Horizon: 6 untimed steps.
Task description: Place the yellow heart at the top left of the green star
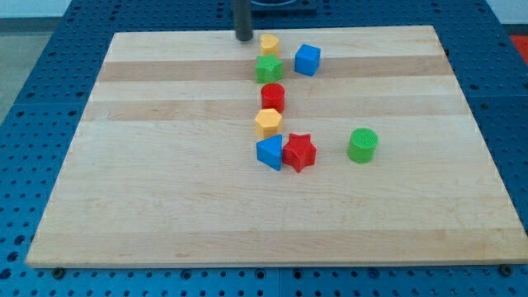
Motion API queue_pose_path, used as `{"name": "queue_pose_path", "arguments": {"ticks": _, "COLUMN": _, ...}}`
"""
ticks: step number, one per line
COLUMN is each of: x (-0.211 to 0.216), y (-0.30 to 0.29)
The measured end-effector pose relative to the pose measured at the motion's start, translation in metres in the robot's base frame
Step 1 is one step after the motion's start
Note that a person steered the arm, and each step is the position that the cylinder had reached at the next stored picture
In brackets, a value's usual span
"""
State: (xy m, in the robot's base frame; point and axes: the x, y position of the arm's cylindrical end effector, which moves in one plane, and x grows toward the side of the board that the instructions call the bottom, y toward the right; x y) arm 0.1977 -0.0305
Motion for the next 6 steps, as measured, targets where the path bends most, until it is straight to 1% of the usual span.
{"name": "queue_pose_path", "arguments": {"ticks": 1, "x": -0.003, "y": 0.038}}
{"name": "queue_pose_path", "arguments": {"ticks": 3, "x": -0.002, "y": 0.038}}
{"name": "queue_pose_path", "arguments": {"ticks": 5, "x": 0.015, "y": 0.037}}
{"name": "queue_pose_path", "arguments": {"ticks": 6, "x": 0.02, "y": 0.022}}
